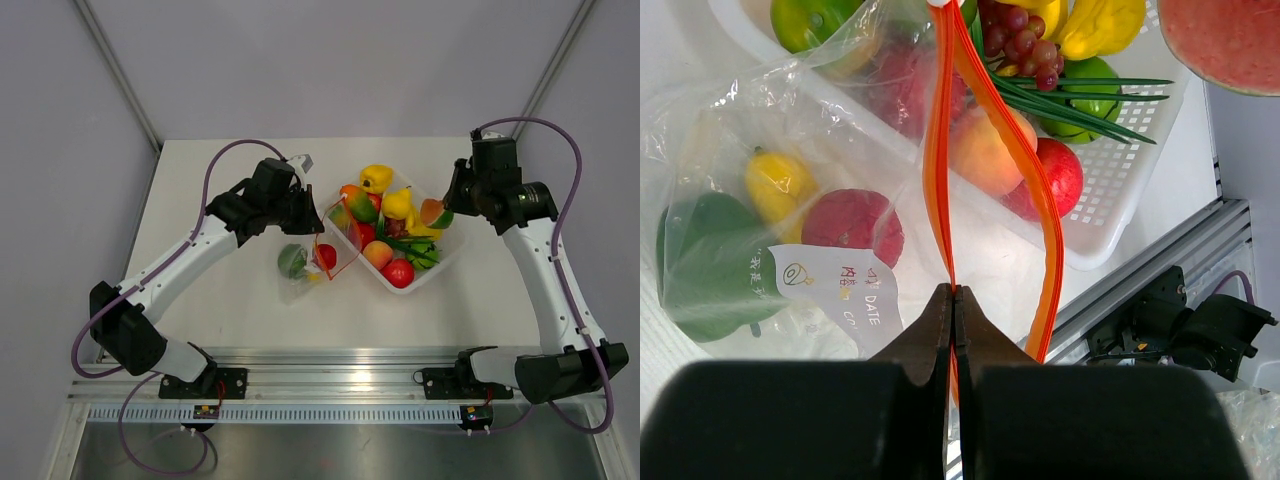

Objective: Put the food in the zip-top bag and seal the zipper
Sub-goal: Place the fake fruit in the zipper food storage bag.

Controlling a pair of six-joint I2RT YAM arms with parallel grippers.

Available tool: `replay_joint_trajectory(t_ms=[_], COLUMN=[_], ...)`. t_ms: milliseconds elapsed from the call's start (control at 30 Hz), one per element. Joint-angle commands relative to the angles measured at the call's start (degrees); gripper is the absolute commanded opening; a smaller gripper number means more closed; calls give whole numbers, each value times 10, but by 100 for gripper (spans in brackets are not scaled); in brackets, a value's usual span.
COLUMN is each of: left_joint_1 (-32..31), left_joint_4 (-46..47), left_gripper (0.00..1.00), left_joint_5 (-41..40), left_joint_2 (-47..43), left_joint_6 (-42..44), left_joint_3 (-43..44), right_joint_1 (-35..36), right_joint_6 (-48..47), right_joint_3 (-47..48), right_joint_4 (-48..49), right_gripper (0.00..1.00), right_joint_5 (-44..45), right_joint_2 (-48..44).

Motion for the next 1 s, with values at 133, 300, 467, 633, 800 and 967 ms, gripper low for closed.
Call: replay_joint_trajectory(t_ms=[133, 300, 467, 633, 800, 967], left_joint_1=[-2, -2, -2, -3, -2, -2], left_joint_4=[16, 19, 15, 10, 5, -2], left_gripper=[0, 0, 0, 0, 0, 0], left_joint_5=[5, 5, 7, 2, -1, 1], left_joint_2=[8, 10, 16, 12, 5, -4], left_joint_6=[0, 0, 1, 2, 3, 11], left_joint_3=[30, 37, 44, 45, 47, 44], right_joint_1=[0, 27, 88, 175, 227, 246], right_joint_6=[17, 35, 49, 68, 89, 98], right_joint_3=[53, 70, 100, 90, 58, 48], right_joint_4=[-2, 15, 24, 44, 81, 112], right_gripper=[0, 0, 0, 0, 0, 0], right_joint_5=[-115, -177, -191, -189, -177, -171], right_joint_2=[-29, -34, -24, 0, 34, 76])
